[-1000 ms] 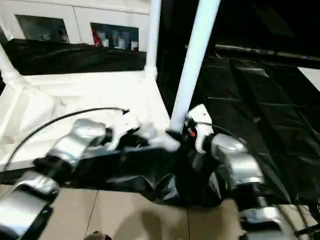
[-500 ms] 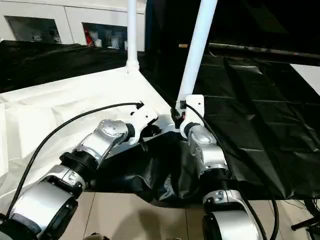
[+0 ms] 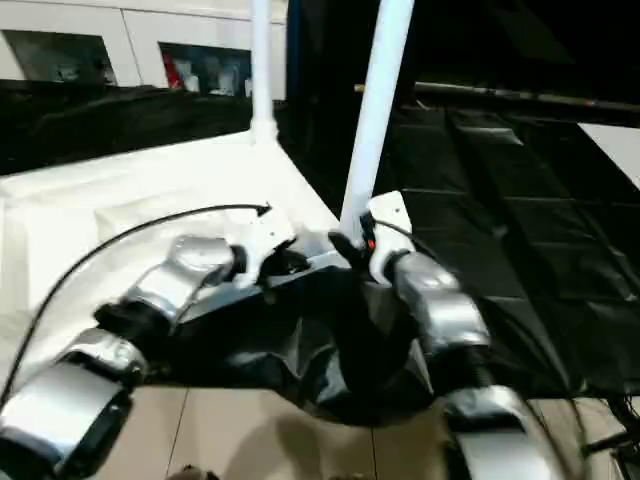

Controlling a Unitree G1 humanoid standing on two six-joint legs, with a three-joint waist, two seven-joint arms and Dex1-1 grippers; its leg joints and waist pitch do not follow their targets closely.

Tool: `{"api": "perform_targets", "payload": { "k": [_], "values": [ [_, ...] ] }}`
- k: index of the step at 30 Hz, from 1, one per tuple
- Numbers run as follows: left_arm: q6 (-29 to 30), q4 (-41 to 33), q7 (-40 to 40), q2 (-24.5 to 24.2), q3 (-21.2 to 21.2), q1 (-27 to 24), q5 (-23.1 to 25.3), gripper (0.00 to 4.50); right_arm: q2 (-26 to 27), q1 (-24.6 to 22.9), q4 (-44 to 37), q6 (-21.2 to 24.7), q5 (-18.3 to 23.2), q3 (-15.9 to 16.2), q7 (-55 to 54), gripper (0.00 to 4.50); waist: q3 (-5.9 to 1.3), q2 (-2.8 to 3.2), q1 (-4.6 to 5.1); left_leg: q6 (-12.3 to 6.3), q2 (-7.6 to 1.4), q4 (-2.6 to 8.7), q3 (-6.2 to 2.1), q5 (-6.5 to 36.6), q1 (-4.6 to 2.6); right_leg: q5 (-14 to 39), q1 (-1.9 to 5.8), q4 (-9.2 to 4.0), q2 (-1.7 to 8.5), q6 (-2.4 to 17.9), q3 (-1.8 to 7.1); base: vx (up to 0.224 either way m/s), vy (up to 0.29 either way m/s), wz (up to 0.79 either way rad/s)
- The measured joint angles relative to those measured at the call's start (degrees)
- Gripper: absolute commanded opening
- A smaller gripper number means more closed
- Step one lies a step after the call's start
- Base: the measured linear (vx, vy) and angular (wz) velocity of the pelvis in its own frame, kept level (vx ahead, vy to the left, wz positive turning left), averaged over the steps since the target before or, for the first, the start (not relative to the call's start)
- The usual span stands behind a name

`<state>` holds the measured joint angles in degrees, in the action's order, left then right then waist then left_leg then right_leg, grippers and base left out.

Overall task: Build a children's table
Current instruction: Rotate leg to tighten

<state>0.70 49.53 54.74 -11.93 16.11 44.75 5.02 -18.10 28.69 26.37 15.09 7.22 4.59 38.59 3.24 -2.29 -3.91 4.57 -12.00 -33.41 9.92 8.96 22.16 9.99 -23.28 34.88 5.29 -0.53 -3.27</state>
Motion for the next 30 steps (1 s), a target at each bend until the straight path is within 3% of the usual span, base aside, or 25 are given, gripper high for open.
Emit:
{"api": "perform_targets", "payload": {
  "k": [4, 10, 17, 23, 30],
  "values": [
    [-0.3, -4.8, 9.4, -3.6, 0.7, -3.0, -2.4, 0.00, -4.6, -3.2, -4.0, 0.7, 2.2, 1.9, 10.0, 3.09, 0.05, 0.08, -0.61, 0.00, -0.01, 0.01, 0.01, 0.0, -0.02, 0.0, 0.00, 0.04, 0.01, 0.0, 0.00, 0.000, 0.000, 0.00],
    [0.6, -8.9, 13.9, -4.6, 1.7, -5.1, -3.2, 0.00, -5.3, -3.4, -6.1, 0.8, 3.5, 2.3, 13.9, 3.09, 0.06, 0.10, -1.68, 0.01, -0.01, 0.00, 0.02, 0.0, -0.04, 0.0, 0.09, 0.09, 0.06, 0.0, 0.02, 0.000, 0.000, 0.00],
    [1.3, -10.6, 14.7, -5.1, 1.7, -5.9, -3.4, 0.00, -5.7, -3.7, -6.3, 0.6, 4.1, 2.7, 16.1, 2.71, 0.06, 0.09, -1.70, 0.00, 0.00, 0.00, 0.01, 0.0, -0.03, 0.0, 0.07, 0.08, 0.06, 0.0, 0.02, 0.000, 0.000, 0.00],
    [2.0, -11.1, 14.8, -5.5, 1.7, -6.1, -3.5, 0.00, -5.7, -3.7, -6.3, 0.4, 4.1, 2.8, 17.0, 2.05, 0.06, 0.09, -1.66, 0.00, 0.00, -0.02, 0.02, 0.0, -0.02, 0.0, 0.07, 0.08, 0.06, 0.0, 0.03, 0.000, 0.000, 0.00],
    [2.5, -11.3, 14.6, -5.6, 1.7, -6.1, -3.4, 0.00, -5.7, -3.7, -5.9, -0.3, 4.1, 3.0, 16.9, 1.96, 0.06, 0.09, -1.61, 0.00, 0.00, -0.02, 0.02, 0.0, -0.02, 0.0, 0.07, 0.08, 0.06, 0.0, 0.03, 0.000, 0.000, 0.00]
  ]
}}
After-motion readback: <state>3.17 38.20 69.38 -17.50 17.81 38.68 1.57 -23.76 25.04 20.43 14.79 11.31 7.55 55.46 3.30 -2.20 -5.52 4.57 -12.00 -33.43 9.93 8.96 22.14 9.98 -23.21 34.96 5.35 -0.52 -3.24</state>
